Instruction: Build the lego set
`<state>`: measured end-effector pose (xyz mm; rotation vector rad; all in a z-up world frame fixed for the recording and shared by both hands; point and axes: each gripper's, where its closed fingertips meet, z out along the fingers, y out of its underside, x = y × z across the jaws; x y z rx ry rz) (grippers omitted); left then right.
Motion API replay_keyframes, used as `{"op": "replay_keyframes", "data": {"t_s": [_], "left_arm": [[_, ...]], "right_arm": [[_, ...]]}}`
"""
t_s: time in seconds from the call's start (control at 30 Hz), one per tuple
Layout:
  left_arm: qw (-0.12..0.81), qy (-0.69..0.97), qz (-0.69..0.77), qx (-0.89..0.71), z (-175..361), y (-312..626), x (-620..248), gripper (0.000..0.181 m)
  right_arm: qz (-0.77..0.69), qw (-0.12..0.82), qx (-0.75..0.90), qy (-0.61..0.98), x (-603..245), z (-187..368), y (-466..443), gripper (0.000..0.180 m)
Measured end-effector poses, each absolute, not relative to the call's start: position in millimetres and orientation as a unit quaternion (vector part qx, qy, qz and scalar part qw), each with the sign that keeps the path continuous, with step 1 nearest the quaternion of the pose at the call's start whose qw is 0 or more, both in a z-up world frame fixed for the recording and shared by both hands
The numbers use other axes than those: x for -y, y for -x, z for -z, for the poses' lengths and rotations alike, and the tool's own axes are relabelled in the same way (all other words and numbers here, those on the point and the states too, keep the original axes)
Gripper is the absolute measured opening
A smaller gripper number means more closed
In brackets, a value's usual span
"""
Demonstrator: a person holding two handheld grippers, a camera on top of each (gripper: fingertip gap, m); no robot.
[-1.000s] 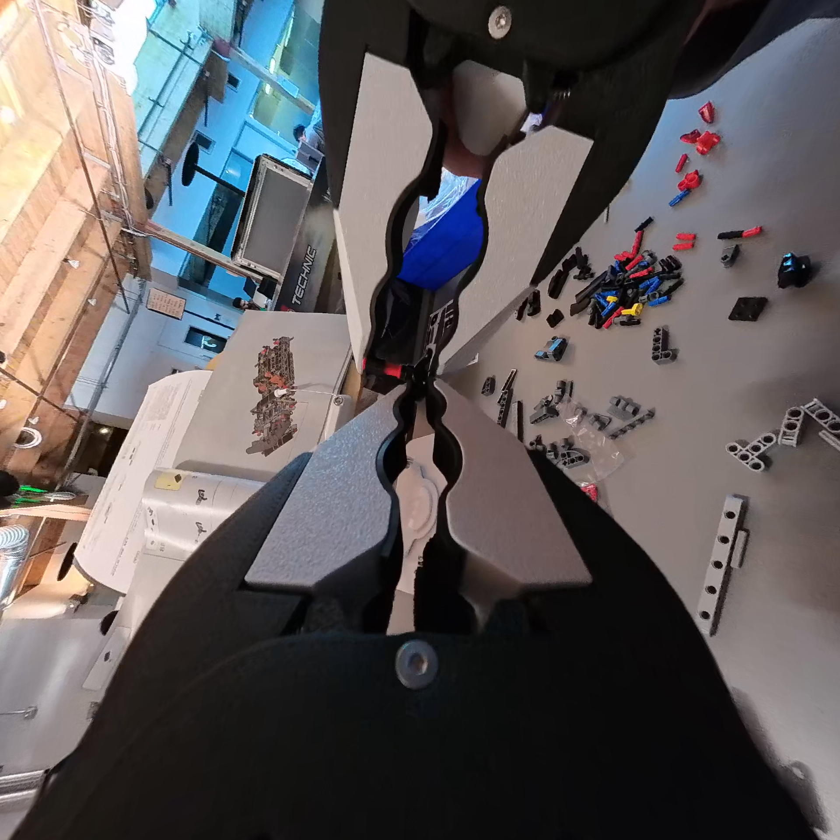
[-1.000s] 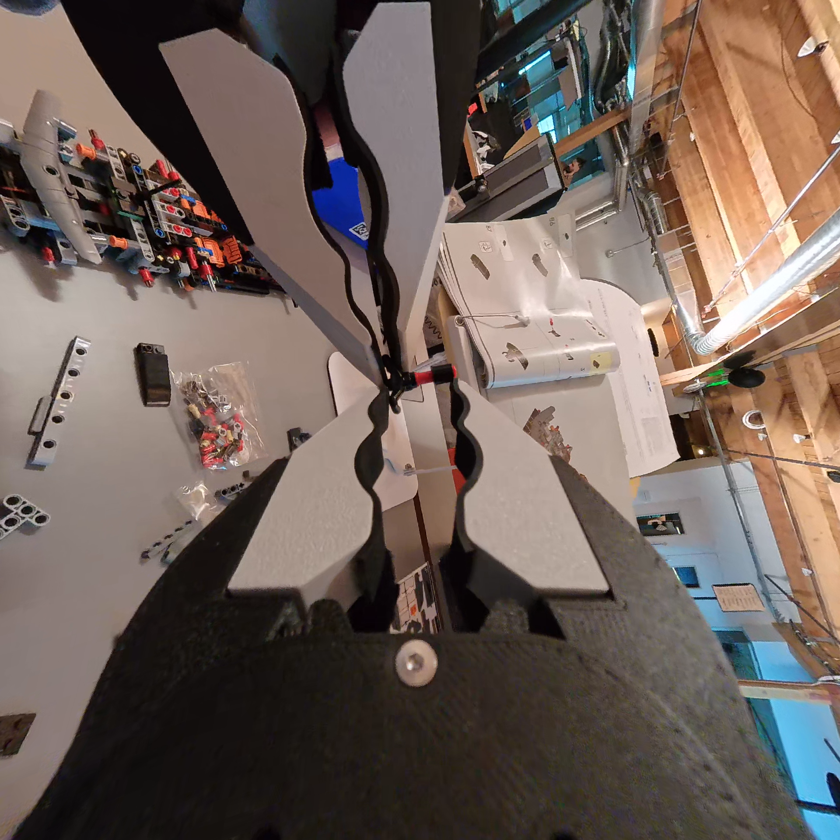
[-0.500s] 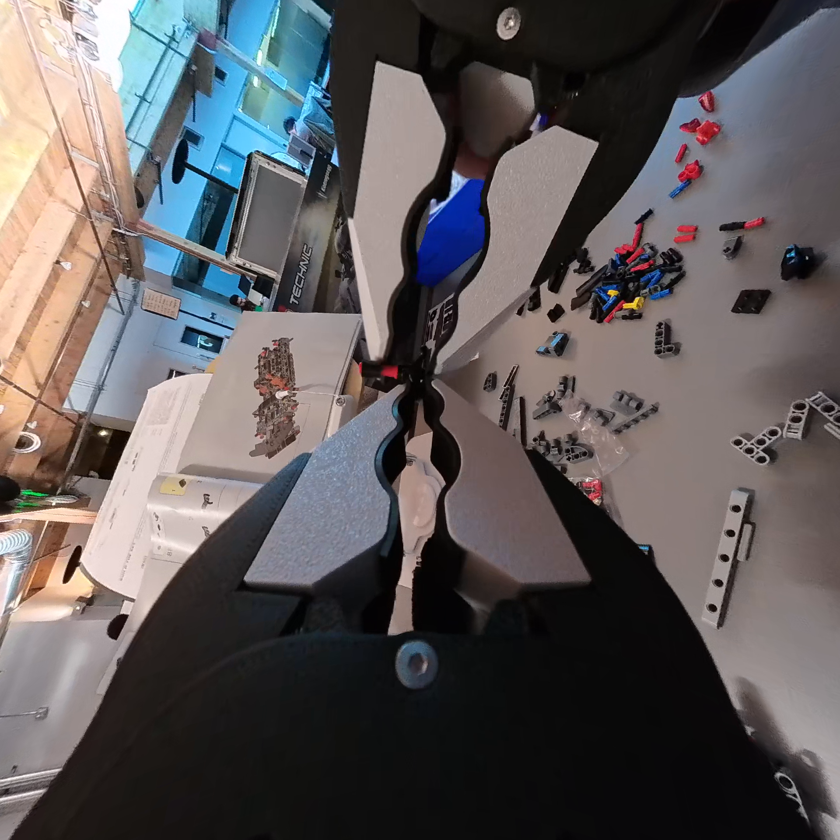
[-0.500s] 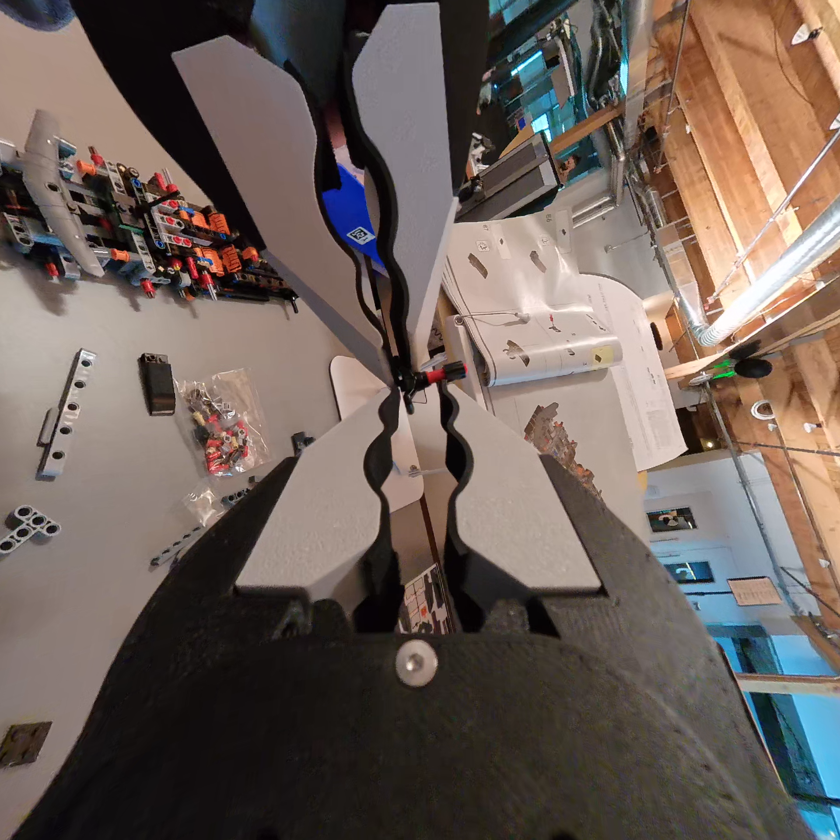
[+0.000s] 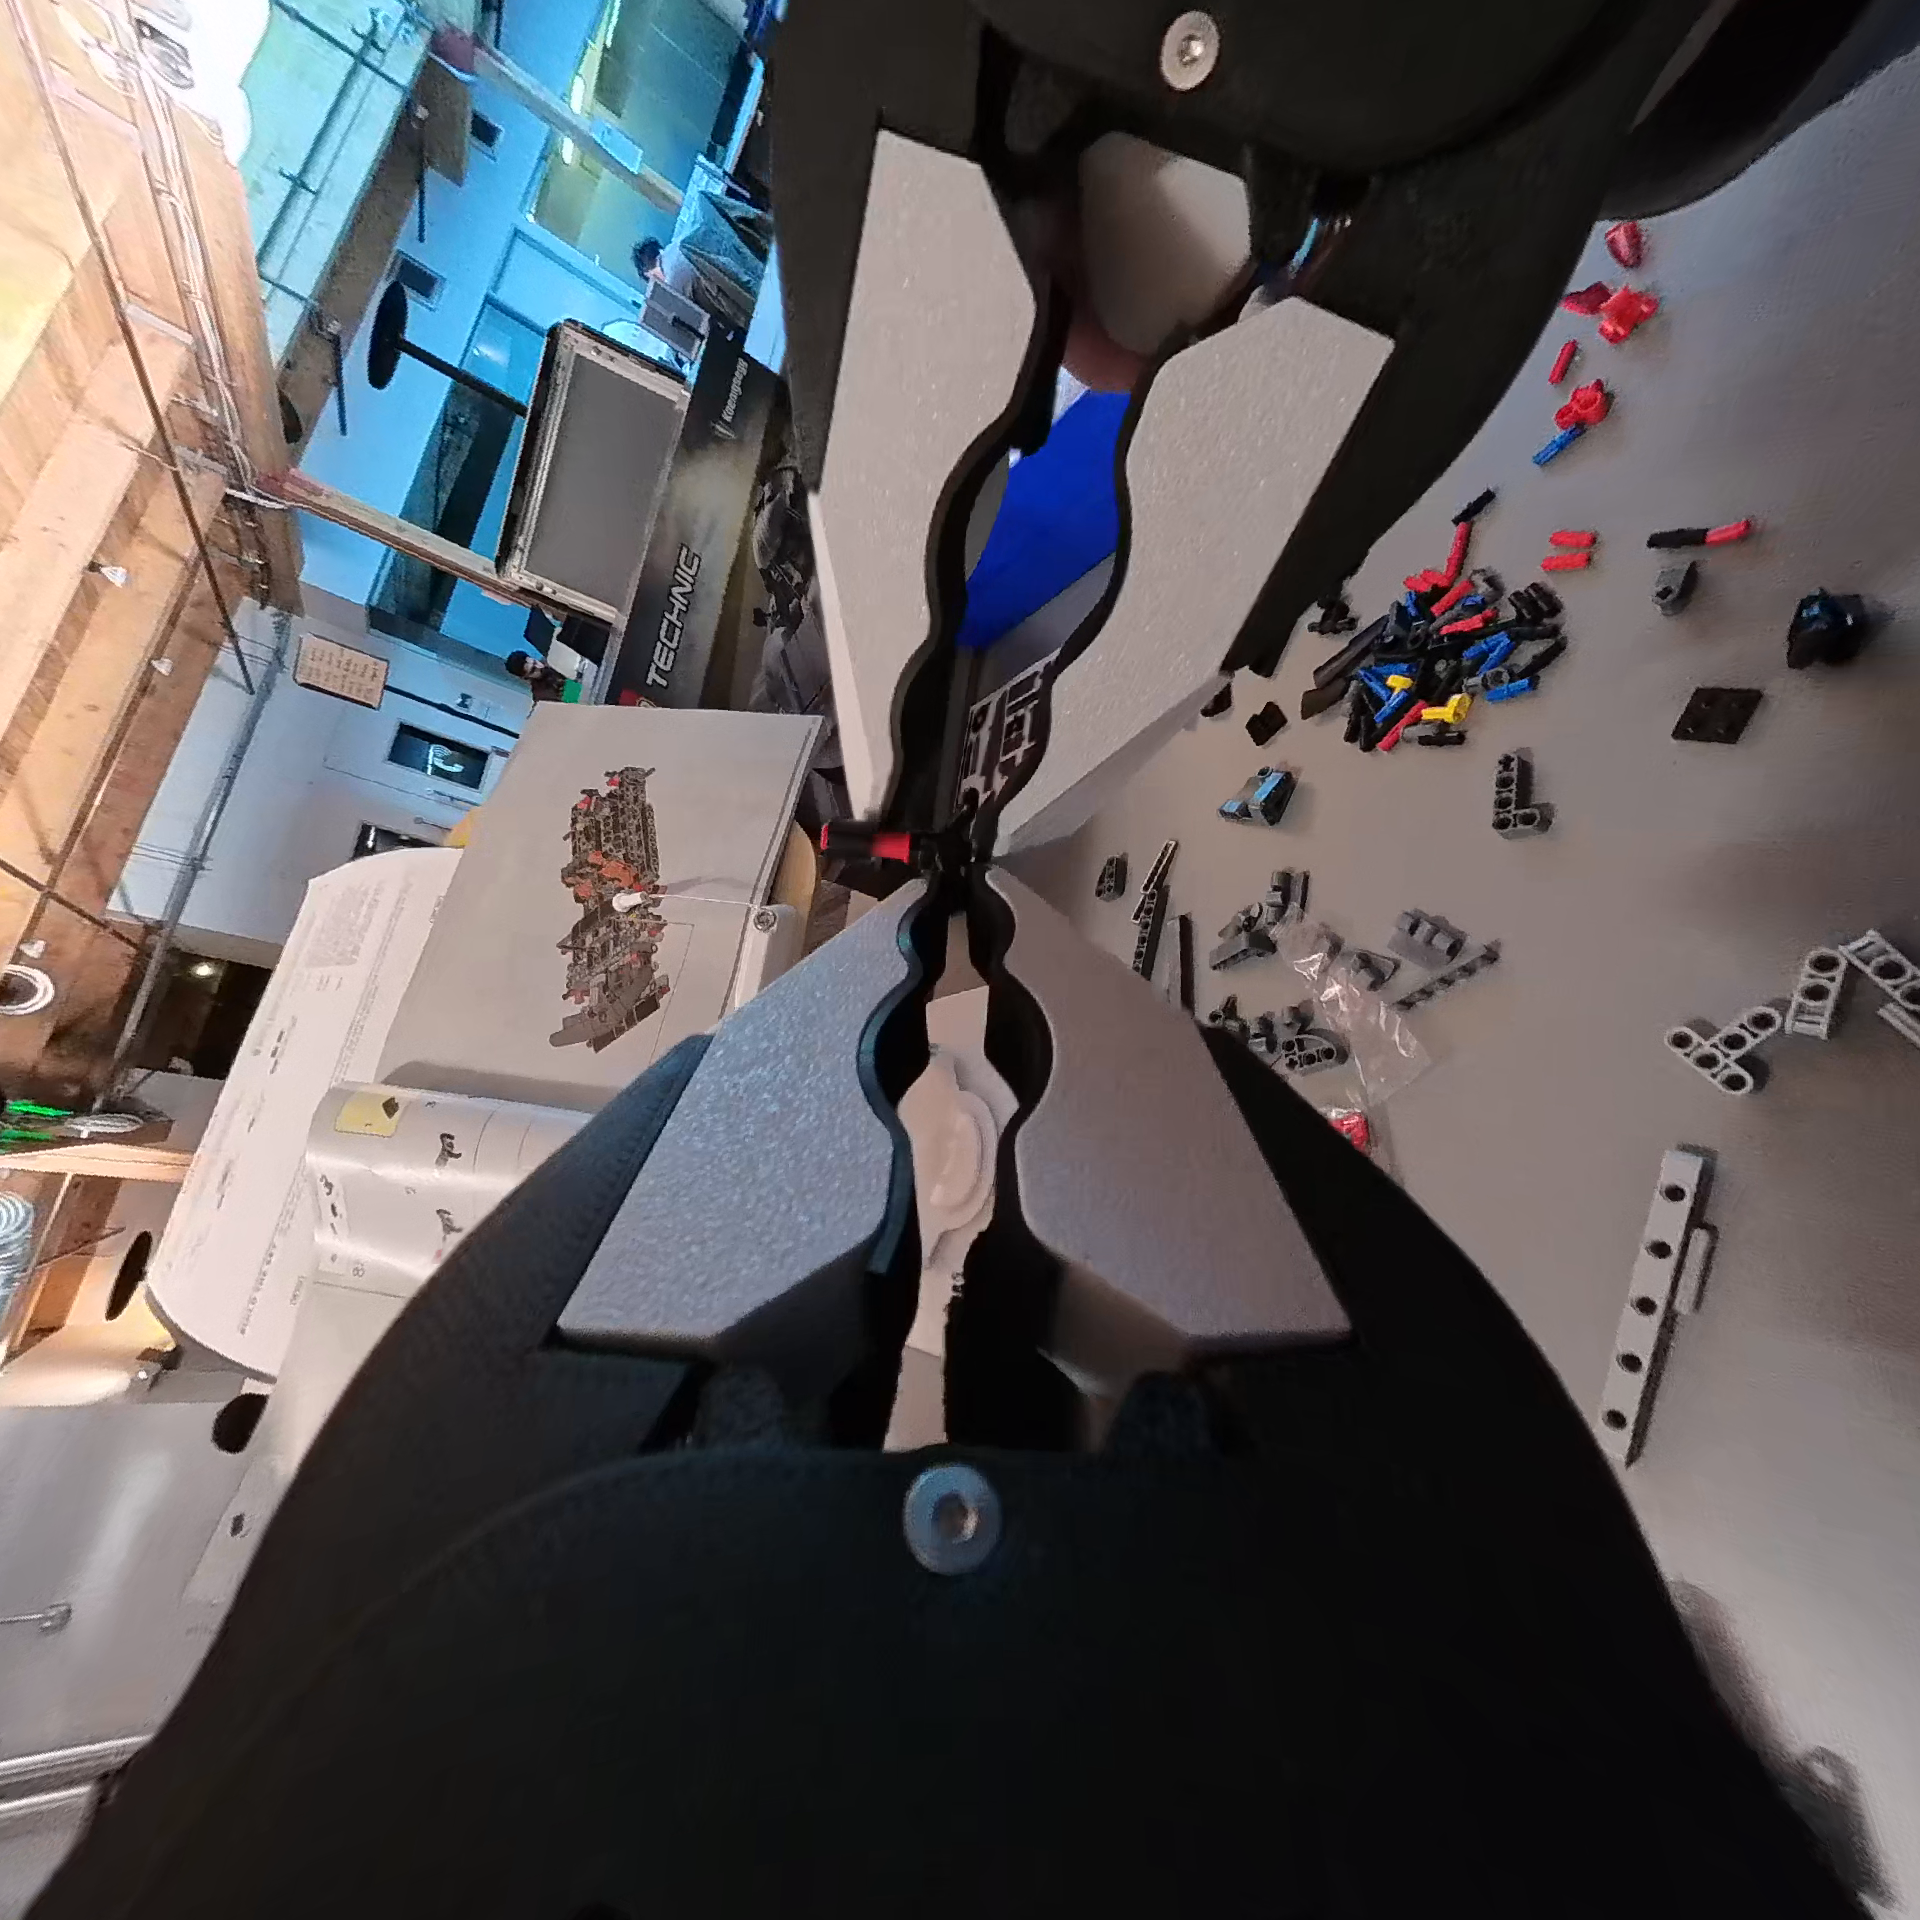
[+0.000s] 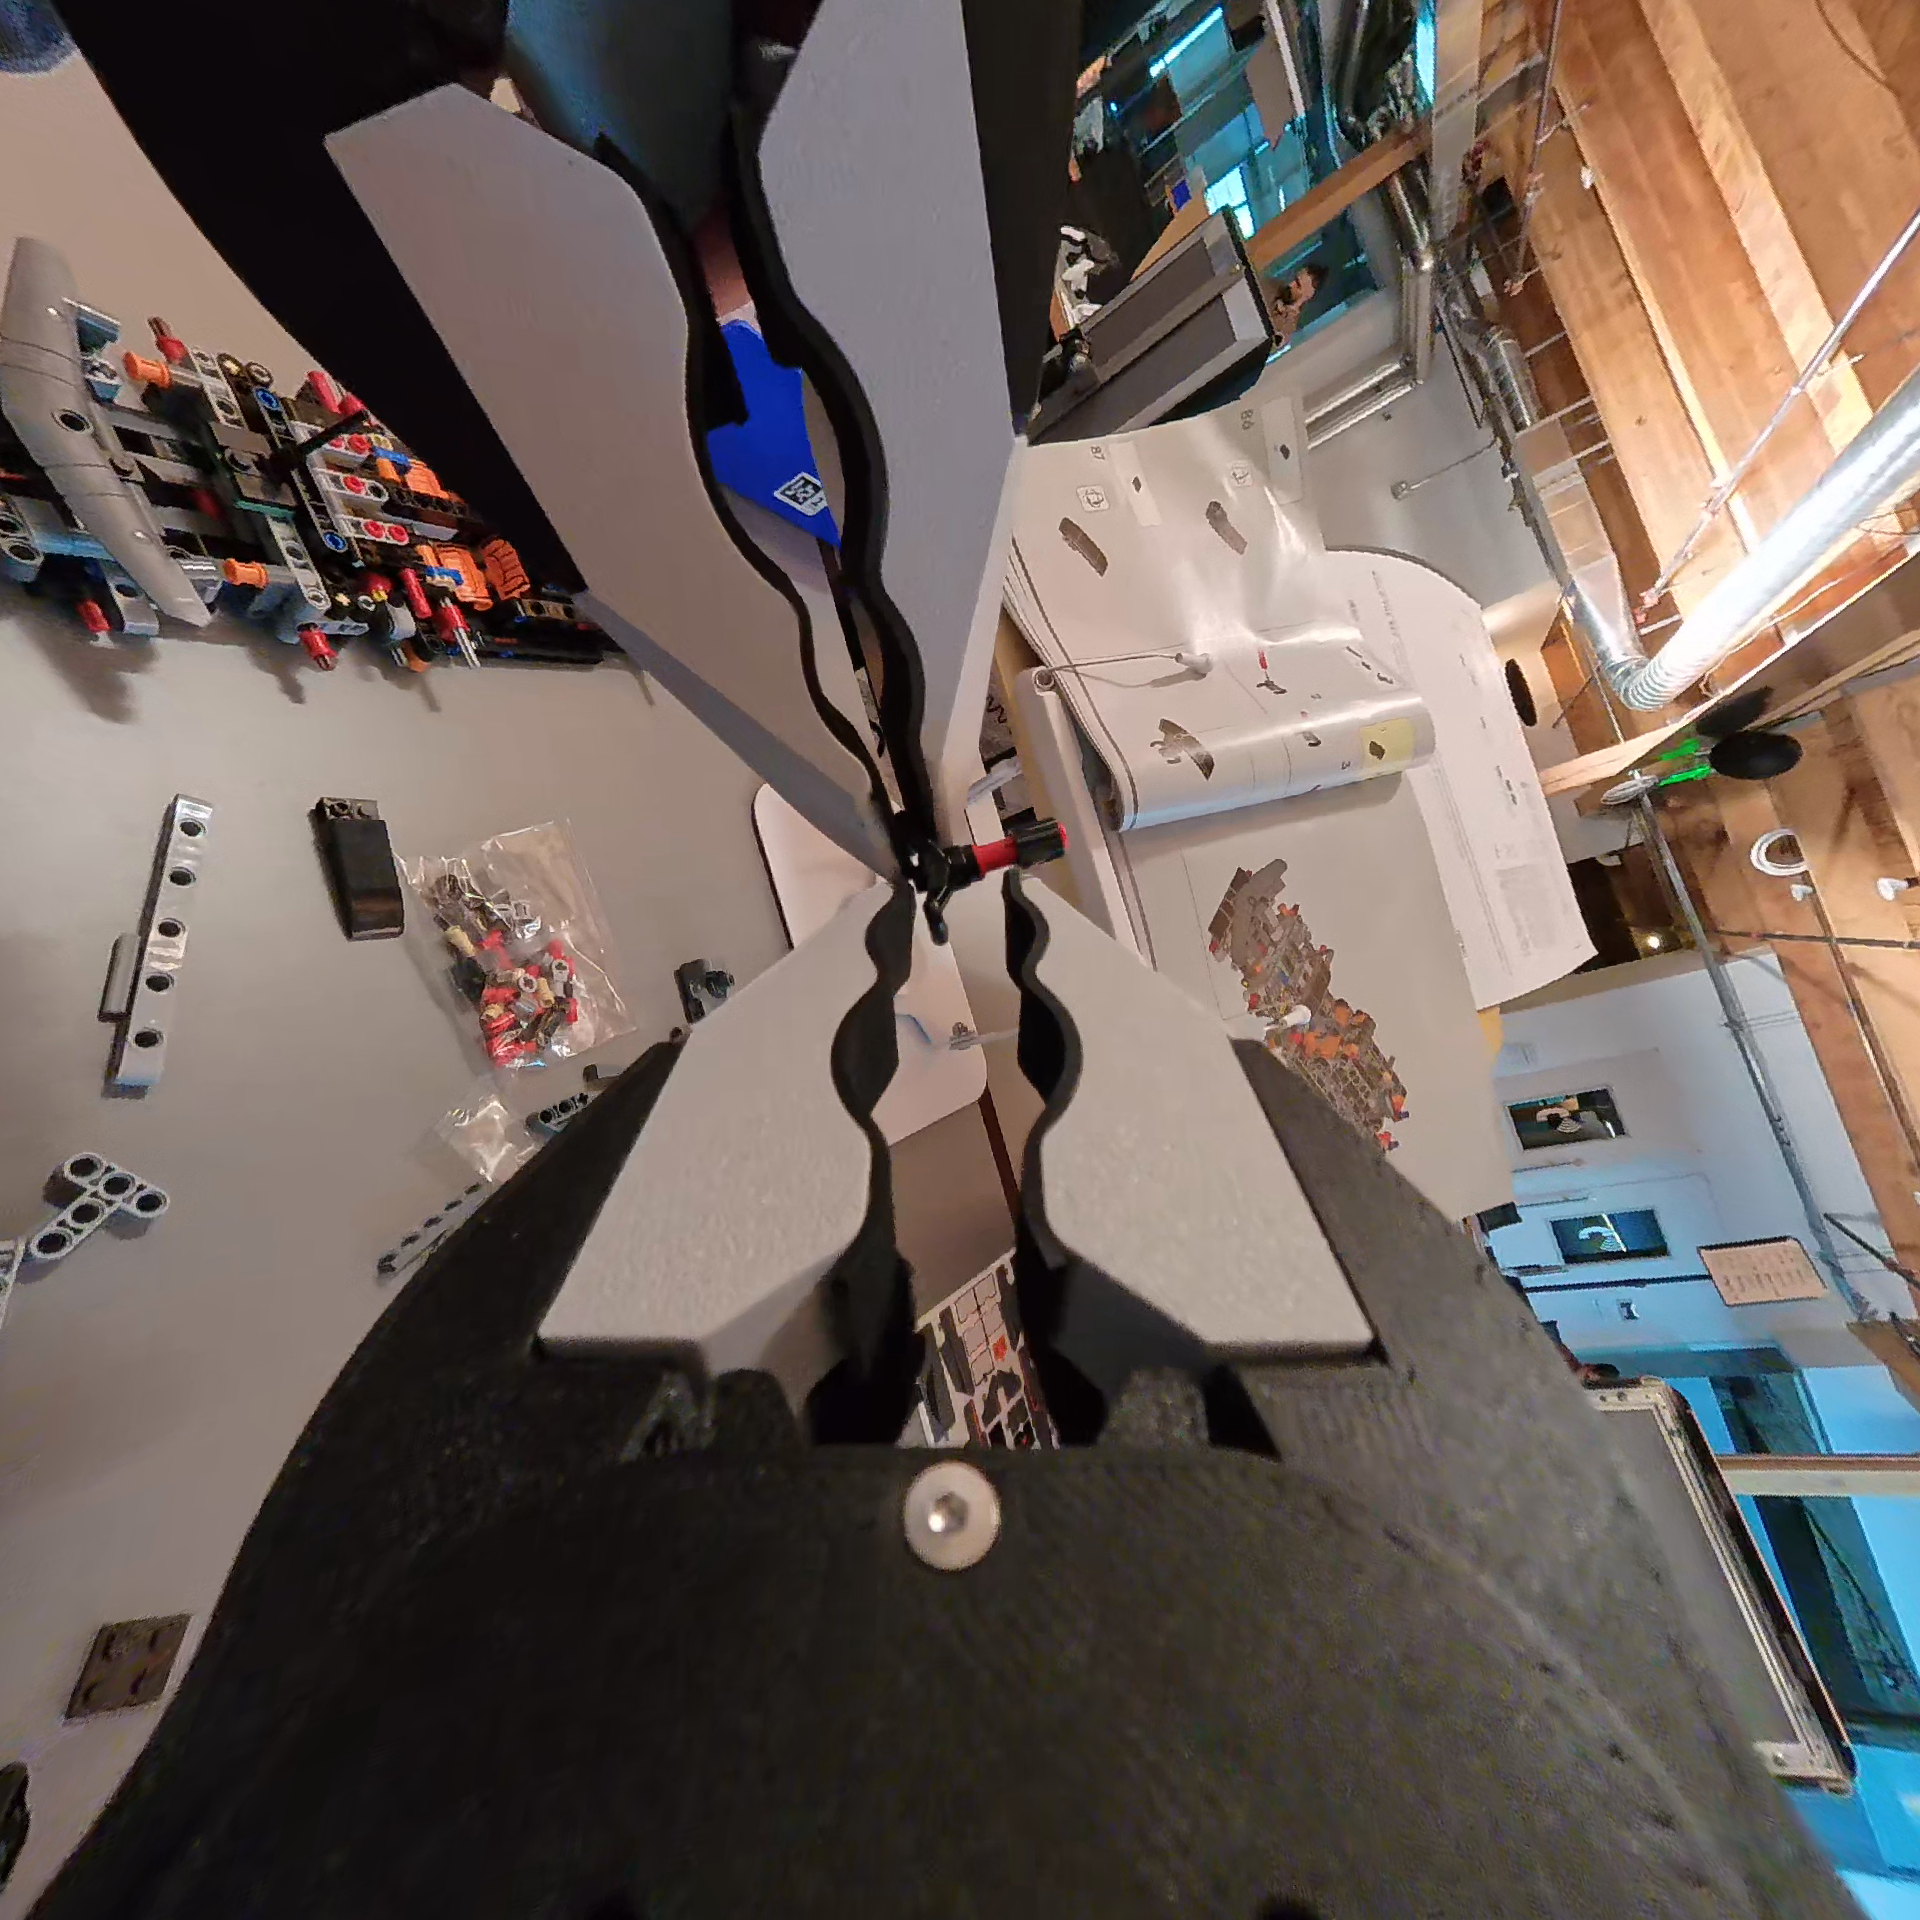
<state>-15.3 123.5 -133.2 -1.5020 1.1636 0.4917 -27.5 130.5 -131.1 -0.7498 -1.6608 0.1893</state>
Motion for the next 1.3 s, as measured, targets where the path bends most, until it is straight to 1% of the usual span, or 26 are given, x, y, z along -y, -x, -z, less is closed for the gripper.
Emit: {"op": "replay_keyframes", "data": {"t_s": [0.13, 0.27, 0.53, 0.83, 1.3], "left_arm": [[0.558, 0.643, -0.196, -0.488, 135, 13, -126, 0.001], [0.556, 0.646, -0.192, -0.486, 139, 11, -128, 0.002], [0.563, 0.647, -0.192, -0.477, 142, 9, -131, 0.004], [0.577, 0.640, -0.211, -0.462, 135, 13, -135, 0.026], [0.533, 0.652, -0.229, -0.488, 141, 12, -136, 0.024]], "right_arm": [[-0.079, 0.598, 0.728, 0.327, -132, 135, 25, 0.007], [-0.077, 0.586, 0.736, 0.330, -134, 141, 23, 0.003], [-0.082, 0.576, 0.740, 0.337, -136, 147, 19, 0.000], [-0.087, 0.568, 0.745, 0.339, -136, 149, 18, 0.000], [-0.037, 0.574, 0.756, 0.313, -136, 152, 18, 0.000]]}}
